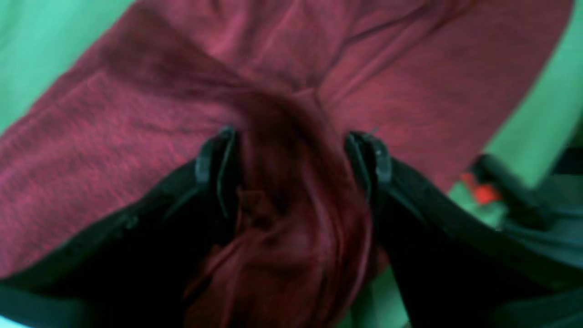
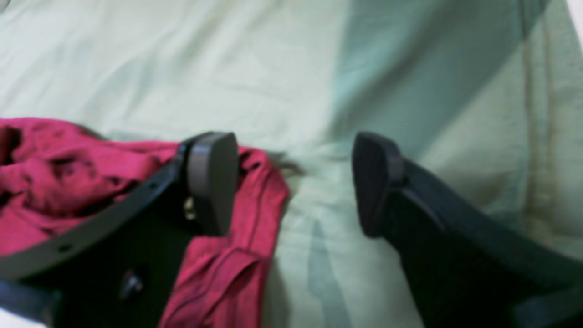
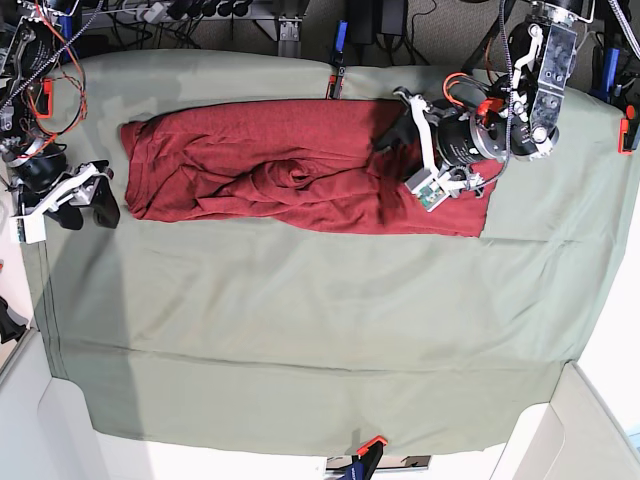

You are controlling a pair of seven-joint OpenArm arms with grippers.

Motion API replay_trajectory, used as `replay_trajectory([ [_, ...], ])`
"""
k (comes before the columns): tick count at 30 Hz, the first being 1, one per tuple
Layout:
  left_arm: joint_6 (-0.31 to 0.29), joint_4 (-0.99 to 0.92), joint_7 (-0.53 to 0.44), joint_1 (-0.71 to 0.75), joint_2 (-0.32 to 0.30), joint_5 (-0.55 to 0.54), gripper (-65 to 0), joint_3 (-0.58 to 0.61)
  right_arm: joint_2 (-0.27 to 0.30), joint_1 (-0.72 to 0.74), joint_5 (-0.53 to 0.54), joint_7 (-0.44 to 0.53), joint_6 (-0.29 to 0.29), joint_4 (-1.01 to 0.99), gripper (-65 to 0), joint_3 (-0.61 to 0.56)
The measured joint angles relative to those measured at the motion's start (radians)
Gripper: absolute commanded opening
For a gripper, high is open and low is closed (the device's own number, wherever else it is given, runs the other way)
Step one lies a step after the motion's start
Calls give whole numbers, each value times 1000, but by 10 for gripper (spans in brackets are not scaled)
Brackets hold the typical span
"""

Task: Fold the T-shirt properly
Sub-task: 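Fold the shirt end over toward the right gripper with the left gripper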

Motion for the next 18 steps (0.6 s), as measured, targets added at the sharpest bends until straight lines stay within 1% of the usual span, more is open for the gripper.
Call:
replay_trajectory([
  [2, -27, 0, 8, -1, -2, -88, -268, 0, 0, 0, 10, 1, 0, -5, -253, 0],
  [4, -50, 0, 62, -7, -1, -195, -268, 1, 0, 0, 15, 0, 0, -17, -253, 0],
  [6, -50, 0, 109, -19, -2, -256, -268, 2, 0, 0, 19, -5, 0, -27, -253, -2],
  [10, -50, 0, 122, -28, -2, -362, -268, 2, 0, 0, 52, -6, 0, -81, -253, -8],
  [18, -50, 7, 121, -27, -2, -383, -268, 2, -1, 0, 98, -27, 16, -203, -253, -57],
])
